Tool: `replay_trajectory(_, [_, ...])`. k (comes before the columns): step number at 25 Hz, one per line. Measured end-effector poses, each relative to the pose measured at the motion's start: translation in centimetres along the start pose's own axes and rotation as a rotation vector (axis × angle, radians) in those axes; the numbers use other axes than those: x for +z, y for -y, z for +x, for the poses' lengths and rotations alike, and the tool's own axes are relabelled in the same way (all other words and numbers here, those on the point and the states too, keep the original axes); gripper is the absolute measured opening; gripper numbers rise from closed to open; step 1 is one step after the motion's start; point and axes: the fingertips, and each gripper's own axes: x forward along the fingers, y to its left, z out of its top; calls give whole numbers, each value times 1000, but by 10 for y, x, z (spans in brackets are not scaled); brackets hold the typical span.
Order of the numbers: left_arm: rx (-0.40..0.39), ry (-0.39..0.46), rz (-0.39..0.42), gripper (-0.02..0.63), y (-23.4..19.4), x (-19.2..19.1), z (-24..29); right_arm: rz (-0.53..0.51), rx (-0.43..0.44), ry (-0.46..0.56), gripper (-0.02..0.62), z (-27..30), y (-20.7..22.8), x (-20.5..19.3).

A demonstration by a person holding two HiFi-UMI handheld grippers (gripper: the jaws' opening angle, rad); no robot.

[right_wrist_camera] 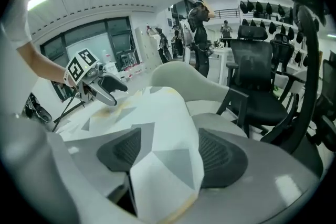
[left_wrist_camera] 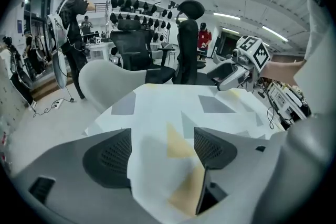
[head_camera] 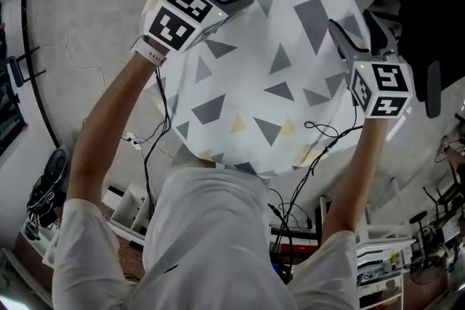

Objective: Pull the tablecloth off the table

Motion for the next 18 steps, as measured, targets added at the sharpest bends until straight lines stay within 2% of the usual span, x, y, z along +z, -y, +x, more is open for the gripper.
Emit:
replay_trajectory(4, [-12,-81,-29,354,-9,-10,22,19,51,-73,342,19,17,-17])
replay_trajectory(7, [-38,-88,-25,368,-10,-12,31,61,90,-135,360,28,26,-29])
replay_trajectory(11, [-36,-48,-38,367,-12,-12,28,52,163,-178,269,27,16,-30])
replay_trajectory(13, [-15,-44,-35,364,-10,-14,25,0,138,-178,231,23,12,-29])
replay_trajectory(16, [17,-60,-27,337,-10,-12,24,-77,44,-155,161,10,11,-18])
replay_trajectory(18, [51,-78,-18,293,-11,-10,20,-121,2,-141,127,1,4,-6])
